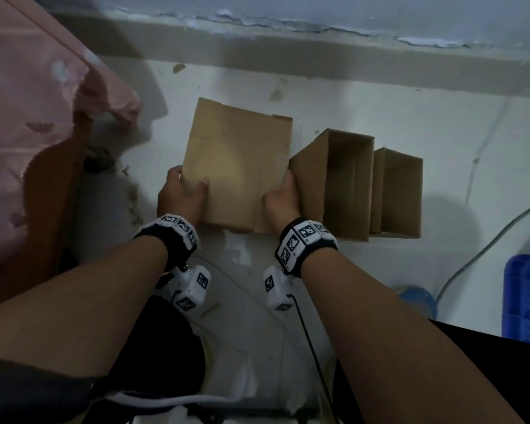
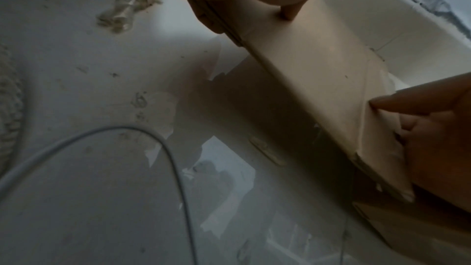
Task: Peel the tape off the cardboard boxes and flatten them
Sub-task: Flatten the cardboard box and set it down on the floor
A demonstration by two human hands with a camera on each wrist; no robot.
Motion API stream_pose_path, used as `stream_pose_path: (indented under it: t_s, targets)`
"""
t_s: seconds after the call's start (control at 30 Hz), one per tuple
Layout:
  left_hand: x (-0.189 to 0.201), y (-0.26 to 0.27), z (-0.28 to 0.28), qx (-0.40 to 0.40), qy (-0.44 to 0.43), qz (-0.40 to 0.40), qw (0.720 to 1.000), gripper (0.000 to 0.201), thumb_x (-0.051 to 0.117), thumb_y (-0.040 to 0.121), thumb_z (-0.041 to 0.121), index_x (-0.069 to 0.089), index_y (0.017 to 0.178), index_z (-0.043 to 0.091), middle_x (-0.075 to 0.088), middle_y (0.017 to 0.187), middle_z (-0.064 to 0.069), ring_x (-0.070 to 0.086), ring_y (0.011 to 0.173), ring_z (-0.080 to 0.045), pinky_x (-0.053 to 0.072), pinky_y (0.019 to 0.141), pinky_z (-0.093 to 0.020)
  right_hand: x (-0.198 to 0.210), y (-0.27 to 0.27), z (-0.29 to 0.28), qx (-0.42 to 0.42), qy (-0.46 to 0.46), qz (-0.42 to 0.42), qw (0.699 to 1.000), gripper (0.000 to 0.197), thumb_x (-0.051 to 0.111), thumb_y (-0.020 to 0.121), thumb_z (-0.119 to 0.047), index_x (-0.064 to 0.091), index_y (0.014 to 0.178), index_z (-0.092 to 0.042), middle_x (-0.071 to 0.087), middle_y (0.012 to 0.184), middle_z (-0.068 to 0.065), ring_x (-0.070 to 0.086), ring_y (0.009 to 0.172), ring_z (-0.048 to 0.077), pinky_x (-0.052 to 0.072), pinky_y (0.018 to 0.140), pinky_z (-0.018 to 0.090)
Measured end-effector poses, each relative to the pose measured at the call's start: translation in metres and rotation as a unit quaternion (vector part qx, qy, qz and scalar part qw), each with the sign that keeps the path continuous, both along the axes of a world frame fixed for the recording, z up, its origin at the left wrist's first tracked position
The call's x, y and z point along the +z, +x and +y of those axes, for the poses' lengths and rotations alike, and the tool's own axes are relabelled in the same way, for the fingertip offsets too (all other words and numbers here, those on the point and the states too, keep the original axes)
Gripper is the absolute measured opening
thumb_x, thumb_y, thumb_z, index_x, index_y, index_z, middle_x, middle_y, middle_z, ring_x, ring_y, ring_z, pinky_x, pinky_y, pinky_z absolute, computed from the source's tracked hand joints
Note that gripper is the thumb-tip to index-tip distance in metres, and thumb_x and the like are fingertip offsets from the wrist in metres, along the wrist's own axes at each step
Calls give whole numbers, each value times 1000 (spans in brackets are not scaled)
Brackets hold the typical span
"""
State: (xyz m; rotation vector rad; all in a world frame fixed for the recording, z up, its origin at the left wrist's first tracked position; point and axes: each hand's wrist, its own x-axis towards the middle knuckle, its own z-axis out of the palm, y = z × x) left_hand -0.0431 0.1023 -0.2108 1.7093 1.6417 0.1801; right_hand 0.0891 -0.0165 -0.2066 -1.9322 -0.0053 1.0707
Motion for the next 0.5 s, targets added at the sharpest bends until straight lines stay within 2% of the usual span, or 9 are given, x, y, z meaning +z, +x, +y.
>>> stream_pose_path:
  t_s: [0.1,0.2,0.27,0.4,0.5]
  targets:
    - [-2,0,-4,9,-4,9,1000,57,66,88,46,51,139,24,63,132,-7,61,117,-32,46,94,-34,-3,2,2,12,-20,4,1000,70,41,95,7,32,158,-23,55,146,7,55,131,29,45,110,35]
    - [2,1,-4,4,12,20,1000,55,67,87,46,51,136,26,65,129,-7,62,115,-32,49,94,-38,-11,-1,3,10,-50,6,999,64,41,100,3,28,158,-19,50,150,10,52,134,32,41,103,29]
    - [3,4,-1,-6,25,13,1000,53,68,87,42,51,134,26,66,125,-6,63,112,-31,48,90,-35,-15,-2,5,5,-61,-8,998,61,44,102,-1,27,158,-17,47,152,11,51,135,31,38,100,26]
    - [3,12,-6,-28,10,-8,1000,51,71,88,36,50,132,22,66,121,-6,63,108,-31,43,82,-30,-23,0,1,5,-75,-21,997,63,46,103,-6,24,161,-18,46,154,12,50,136,32,39,106,30]
    - [-3,20,-18,-37,-23,-43,998,47,74,87,30,51,126,17,62,111,-2,63,103,-27,41,79,-26,-31,14,-13,1,-79,-6,997,56,37,106,-5,27,160,-18,45,152,6,44,141,26,26,103,20]
